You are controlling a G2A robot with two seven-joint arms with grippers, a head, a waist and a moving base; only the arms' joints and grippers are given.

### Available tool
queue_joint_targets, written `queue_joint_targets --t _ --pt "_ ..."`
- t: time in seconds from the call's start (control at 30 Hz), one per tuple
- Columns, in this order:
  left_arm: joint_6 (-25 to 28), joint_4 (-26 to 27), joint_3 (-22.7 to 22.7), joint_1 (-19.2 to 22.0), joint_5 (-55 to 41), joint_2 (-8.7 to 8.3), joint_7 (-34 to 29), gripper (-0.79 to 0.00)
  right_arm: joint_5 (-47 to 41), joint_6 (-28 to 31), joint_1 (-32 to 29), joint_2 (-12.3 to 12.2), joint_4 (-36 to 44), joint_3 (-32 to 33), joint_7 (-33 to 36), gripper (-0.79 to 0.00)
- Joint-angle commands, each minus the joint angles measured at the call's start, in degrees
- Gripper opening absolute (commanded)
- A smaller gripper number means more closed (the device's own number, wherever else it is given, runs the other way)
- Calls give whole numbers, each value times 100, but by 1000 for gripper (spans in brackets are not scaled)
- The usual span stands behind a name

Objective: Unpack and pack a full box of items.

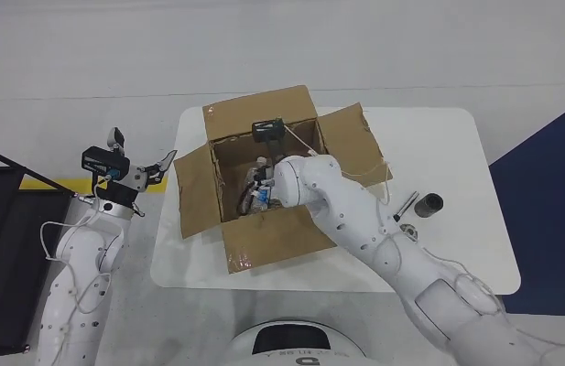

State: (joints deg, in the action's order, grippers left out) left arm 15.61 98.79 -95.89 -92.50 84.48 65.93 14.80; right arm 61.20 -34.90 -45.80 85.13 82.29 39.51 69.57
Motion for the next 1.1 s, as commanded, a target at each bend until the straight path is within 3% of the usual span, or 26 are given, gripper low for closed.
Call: queue_joint_targets --t 0.0,0.27,0.63,0.83,0.97,1.07 --pt "0 0 0 0 0 0 0 0 -84 -40 169 113 -601 -96 -58 -160" --pt "0 0 0 0 0 0 0 0 -186 -250 593 498 -2028 -300 -267 -108" --pt "0 0 0 0 0 0 0 0 -220 -589 960 1066 -3461 -579 -606 -169" --pt "0 0 0 0 0 0 0 0 -337 -579 1126 1350 -3929 -685 -597 -234" --pt "0 0 0 0 0 0 0 0 -407 -568 1228 1518 -4252 -735 -585 -351" --pt "0 0 0 0 0 0 0 0 -461 -597 1318 1634 -4540 -743 -615 -376"
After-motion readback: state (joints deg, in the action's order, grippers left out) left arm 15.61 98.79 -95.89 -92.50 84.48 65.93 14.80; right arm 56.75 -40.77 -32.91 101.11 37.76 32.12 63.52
